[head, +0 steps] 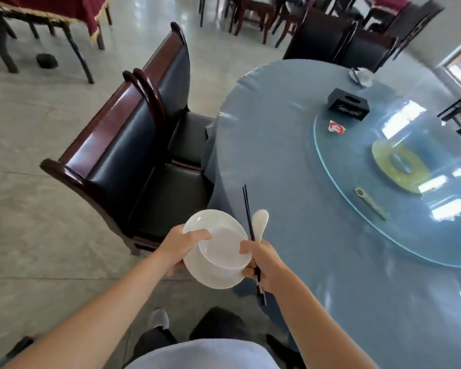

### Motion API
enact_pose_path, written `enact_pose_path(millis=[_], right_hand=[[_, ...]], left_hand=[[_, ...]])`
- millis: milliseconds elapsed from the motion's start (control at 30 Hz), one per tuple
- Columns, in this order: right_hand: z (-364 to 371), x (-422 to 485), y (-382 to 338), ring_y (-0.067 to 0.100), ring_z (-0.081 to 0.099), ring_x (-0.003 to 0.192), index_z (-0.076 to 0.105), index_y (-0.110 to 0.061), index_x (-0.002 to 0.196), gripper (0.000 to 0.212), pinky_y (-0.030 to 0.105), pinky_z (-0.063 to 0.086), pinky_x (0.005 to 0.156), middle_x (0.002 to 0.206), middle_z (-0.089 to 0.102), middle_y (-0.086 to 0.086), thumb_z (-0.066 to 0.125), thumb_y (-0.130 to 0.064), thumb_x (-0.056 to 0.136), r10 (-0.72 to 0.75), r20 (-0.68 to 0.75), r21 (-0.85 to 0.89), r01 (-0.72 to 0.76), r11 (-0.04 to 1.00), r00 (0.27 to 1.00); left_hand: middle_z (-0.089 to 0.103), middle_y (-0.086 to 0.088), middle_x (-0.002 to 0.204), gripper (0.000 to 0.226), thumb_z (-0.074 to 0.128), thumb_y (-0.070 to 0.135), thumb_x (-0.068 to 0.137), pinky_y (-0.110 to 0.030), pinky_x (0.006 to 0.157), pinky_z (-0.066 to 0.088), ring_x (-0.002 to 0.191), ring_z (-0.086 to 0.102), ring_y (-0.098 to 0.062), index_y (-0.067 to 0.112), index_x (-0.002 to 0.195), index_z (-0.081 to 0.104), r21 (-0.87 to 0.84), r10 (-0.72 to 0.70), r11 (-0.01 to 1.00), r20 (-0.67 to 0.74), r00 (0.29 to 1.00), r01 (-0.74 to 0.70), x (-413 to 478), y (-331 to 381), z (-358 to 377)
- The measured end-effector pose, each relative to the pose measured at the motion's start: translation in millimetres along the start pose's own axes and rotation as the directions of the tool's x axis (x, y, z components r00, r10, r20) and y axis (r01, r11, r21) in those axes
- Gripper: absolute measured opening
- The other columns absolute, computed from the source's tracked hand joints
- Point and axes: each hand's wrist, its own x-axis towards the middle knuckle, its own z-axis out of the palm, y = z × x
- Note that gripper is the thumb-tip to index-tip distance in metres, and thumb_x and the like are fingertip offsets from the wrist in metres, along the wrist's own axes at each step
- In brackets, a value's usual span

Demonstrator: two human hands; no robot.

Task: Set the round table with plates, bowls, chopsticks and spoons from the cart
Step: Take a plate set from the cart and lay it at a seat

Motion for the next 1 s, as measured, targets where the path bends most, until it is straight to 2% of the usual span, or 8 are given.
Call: enact_pose_path(millis=[67, 233, 367, 500, 600, 767, 900, 1000], right_hand=[[-7.4, 3.3, -6.6, 0.014, 0.036, 0.046, 0.055, -0.007, 0.096, 0.022, 0.024, 0.03, 0.042, 0.069, 0.046, 0.006, 0.054, 0.0, 0.076, 0.0, -0.063, 0.025, 0.001, 1.0, 0.998], [-38.3, 20.8, -10.8, 0.023, 0.045, 0.067, 0.059, -0.005, 0.102, 0.027, 0.029, 0.039, 0.05, 0.084, 0.054, 0.013, 0.057, 0.003, 0.077, 0.023, -0.204, 0.148, 0.008, 0.989, 0.979], [-64.1, 46.7, -13.5, 0.023, 0.047, 0.062, 0.061, -0.004, 0.111, 0.031, 0.027, 0.041, 0.047, 0.082, 0.058, 0.015, 0.059, 0.003, 0.081, 0.044, -0.261, 0.24, 0.021, 0.971, 0.964], [-84.0, 91.0, -40.6, 0.029, 0.056, 0.073, 0.063, -0.009, 0.108, 0.03, 0.033, 0.044, 0.056, 0.088, 0.065, 0.016, 0.06, 0.002, 0.081, 0.043, -0.322, 0.279, 0.051, 0.959, 0.946], [-91.8, 133.0, -72.7, 0.026, 0.059, 0.07, 0.064, -0.012, 0.105, 0.028, 0.028, 0.045, 0.05, 0.088, 0.068, 0.011, 0.061, 0.001, 0.08, 0.031, -0.305, 0.269, 0.055, 0.962, 0.952], [-93.7, 210.9, -127.5, 0.023, 0.06, 0.07, 0.06, -0.013, 0.104, 0.025, 0.025, 0.045, 0.046, 0.091, 0.067, 0.009, 0.059, -0.001, 0.081, -0.015, -0.287, 0.217, 0.08, 0.973, 0.958], [-85.3, 268.2, -168.3, 0.026, 0.066, 0.09, 0.058, -0.019, 0.108, 0.03, 0.036, 0.055, 0.064, 0.1, 0.068, 0.005, 0.059, -0.005, 0.082, -0.084, -0.312, 0.137, 0.133, 0.982, 0.946], [-75.3, 307.0, -201.3, 0.023, 0.066, 0.092, 0.058, -0.022, 0.107, 0.029, 0.039, 0.056, 0.075, 0.1, 0.068, 0.001, 0.06, -0.009, 0.081, -0.151, -0.377, 0.074, 0.193, 0.978, 0.914]], left_hand=[[0.074, -0.011, 0.101, 0.046, 0.077, 0.037, 0.061, -0.051, 0.076, 0.058, 0.094, 0.07, -0.035, 0.023, 0.105, 0.07, 0.06, -0.01, 0.998, 0.072, 0.997, 0.006, 18.3, 16.8, 7.2], [0.073, -0.009, 0.101, 0.05, 0.081, 0.038, 0.062, -0.041, 0.057, 0.059, 0.084, 0.073, -0.031, 0.025, 0.108, 0.066, 0.181, -0.071, 0.983, 0.182, 0.981, 0.038, 64.2, 41.7, 43.0], [0.071, -0.007, 0.106, 0.061, 0.08, 0.039, 0.057, -0.051, 0.084, 0.058, 0.096, 0.069, -0.027, 0.019, 0.111, 0.063, 0.296, -0.049, 0.955, 0.218, 0.975, -0.018, 109.6, 57.3, 77.4], [0.066, -0.002, 0.11, 0.07, 0.076, 0.046, 0.054, -0.048, 0.089, 0.056, 0.1, 0.064, -0.022, 0.02, 0.116, 0.055, 0.406, -0.07, 0.914, 0.169, 0.983, -0.005, 158.6, 77.2, 104.8], [0.064, 0.0, 0.108, 0.065, 0.071, 0.045, 0.056, -0.043, 0.087, 0.055, 0.099, 0.062, -0.019, 0.021, 0.113, 0.052, 0.491, -0.05, 0.871, 0.104, 0.993, -0.008, 201.3, 100.9, 115.1], [0.058, -0.001, 0.114, 0.053, 0.073, 0.024, 0.075, -0.028, 0.069, 0.047, 0.098, 0.057, -0.017, 0.016, 0.12, 0.046, 0.568, 0.029, 0.822, 0.029, 0.999, -0.04, 278.7, 139.3, 122.4], [0.06, -0.01, 0.117, 0.053, 0.072, 0.016, 0.074, -0.045, 0.085, 0.053, 0.105, 0.059, -0.028, 0.007, 0.121, 0.05, 0.61, 0.087, 0.79, -0.011, 0.996, -0.062, 339.4, 176.8, 122.3], [0.056, -0.011, 0.121, 0.058, 0.074, 0.016, 0.075, -0.045, 0.09, 0.052, 0.107, 0.057, -0.029, 0.006, 0.125, 0.047, 0.674, 0.174, 0.73, -0.021, 0.985, -0.114, 382.9, 209.0, 120.0]])
